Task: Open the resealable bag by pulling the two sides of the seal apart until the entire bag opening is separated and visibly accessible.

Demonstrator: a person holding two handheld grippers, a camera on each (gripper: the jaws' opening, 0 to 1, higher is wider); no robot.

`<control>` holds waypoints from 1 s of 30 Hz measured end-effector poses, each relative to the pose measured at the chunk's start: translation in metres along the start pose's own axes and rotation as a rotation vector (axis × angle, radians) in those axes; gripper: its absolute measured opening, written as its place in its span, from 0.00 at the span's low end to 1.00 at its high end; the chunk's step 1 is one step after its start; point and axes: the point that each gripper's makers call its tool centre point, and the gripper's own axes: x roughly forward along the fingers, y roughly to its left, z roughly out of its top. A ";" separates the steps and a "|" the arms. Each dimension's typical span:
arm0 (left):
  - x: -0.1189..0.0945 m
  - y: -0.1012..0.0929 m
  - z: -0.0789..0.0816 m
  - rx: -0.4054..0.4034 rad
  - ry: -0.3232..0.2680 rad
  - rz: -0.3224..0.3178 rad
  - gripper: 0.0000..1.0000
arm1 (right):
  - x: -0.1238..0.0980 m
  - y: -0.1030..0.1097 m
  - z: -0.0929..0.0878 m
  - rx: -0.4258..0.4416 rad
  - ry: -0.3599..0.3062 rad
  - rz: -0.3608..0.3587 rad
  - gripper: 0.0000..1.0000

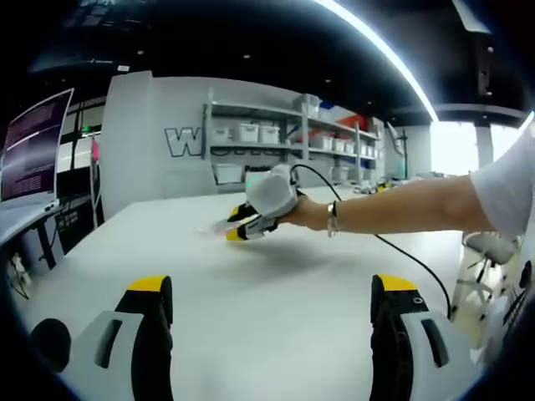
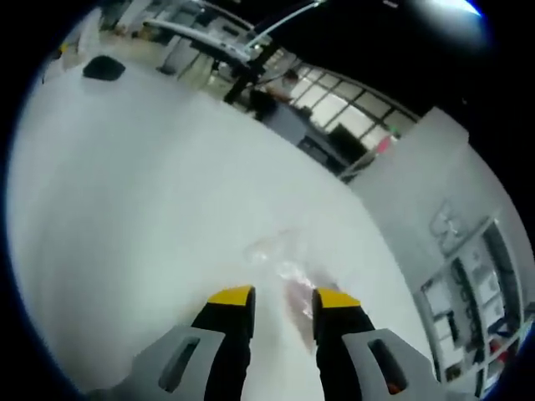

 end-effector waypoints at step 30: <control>0.000 0.011 0.000 0.006 -0.009 0.009 0.96 | 0.031 -0.011 0.002 -0.089 0.004 0.002 0.22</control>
